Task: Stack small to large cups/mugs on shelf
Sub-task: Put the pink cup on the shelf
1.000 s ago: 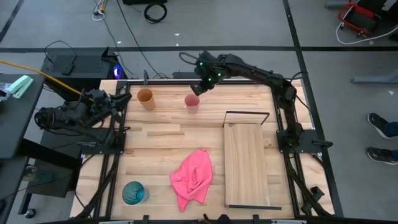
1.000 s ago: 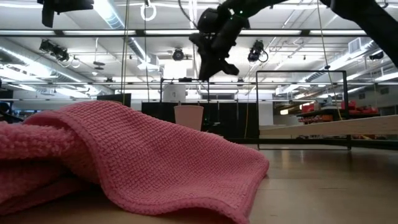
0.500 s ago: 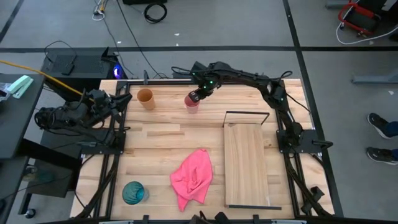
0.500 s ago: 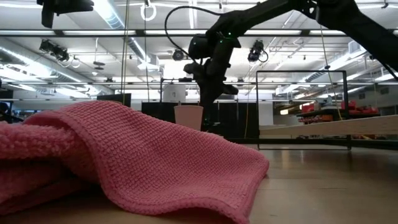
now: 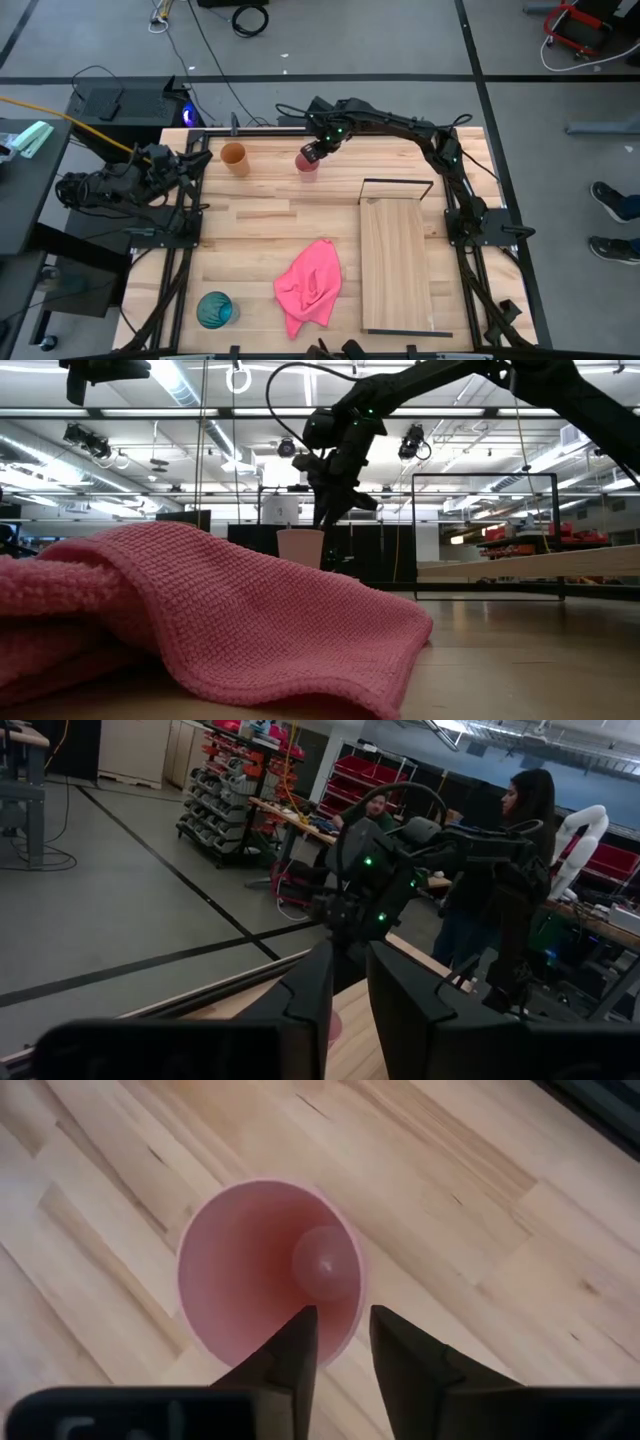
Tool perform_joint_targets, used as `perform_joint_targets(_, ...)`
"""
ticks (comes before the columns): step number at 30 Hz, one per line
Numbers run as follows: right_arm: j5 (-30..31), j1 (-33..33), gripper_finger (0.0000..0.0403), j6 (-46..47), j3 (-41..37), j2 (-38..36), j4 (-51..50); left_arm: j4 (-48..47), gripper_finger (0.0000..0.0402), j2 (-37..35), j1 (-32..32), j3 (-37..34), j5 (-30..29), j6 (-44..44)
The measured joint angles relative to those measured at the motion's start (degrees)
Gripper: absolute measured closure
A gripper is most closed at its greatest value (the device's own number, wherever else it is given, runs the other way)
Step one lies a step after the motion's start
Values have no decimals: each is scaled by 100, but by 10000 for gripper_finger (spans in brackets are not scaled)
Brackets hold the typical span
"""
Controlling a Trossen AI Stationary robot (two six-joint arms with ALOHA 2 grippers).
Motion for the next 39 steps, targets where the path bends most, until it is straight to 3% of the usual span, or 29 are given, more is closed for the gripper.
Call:
perform_joint_targets(20,273,96,284,152,-14,71,195,-236,332,0,0,0,-2,-262)
perform_joint_targets(39,305,152,286,304,-669,129,775,-258,334,0,0,0,0,-297)
